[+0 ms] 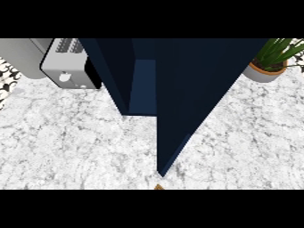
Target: Pick up the wine, place it into the cabinet and close the cabinet
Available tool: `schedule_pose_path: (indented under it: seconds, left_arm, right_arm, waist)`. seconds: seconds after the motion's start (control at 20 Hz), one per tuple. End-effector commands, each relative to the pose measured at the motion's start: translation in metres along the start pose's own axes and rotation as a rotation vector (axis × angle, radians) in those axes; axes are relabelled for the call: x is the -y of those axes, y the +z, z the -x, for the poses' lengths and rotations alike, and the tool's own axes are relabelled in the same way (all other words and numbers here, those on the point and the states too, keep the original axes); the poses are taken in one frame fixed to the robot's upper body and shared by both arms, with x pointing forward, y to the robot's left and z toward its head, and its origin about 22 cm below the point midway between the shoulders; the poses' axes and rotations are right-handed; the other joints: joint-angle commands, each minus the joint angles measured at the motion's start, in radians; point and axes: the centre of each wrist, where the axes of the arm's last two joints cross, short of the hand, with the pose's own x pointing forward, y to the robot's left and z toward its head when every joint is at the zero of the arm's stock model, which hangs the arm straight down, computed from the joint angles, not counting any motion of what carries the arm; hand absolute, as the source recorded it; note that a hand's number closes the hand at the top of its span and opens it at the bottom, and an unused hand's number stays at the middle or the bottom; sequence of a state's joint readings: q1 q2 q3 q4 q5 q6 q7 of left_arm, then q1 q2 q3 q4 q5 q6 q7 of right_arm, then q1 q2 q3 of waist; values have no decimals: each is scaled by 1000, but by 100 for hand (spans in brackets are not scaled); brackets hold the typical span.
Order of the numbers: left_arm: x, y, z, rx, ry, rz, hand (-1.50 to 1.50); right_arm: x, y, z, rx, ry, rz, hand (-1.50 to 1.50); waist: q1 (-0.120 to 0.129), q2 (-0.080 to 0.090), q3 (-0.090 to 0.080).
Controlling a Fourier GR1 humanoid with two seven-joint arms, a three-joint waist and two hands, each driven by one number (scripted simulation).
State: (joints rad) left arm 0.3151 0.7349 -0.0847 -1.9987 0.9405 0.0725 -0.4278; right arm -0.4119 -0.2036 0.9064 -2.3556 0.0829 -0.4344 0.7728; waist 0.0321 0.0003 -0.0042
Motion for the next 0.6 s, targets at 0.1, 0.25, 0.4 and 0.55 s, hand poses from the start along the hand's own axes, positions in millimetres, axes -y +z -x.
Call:
schedule_pose_path:
  seconds: [0.1, 0.25, 0.4, 0.55]
  left_arm:
    - [8, -14, -9, -1, 14, 5, -150]
    - [-5, -17, 3, 7, 9, -20, -150]
    - [4, -12, 15, -2, 20, -11, -150]
    - [-4, -17, 5, 5, 13, -22, -150]
  right_arm:
    - [-17, -63, -19, 56, -75, -47, 150]
    - [-16, -94, -19, 59, -65, -13, 150]
    - [-11, -131, -35, 88, -33, 18, 150]
    - [-11, -165, -41, 69, -9, 48, 150]
  waist:
    - [13, 6, 1]
    - [15, 9, 0]
    - [17, 9, 1]
    - [20, 5, 1]
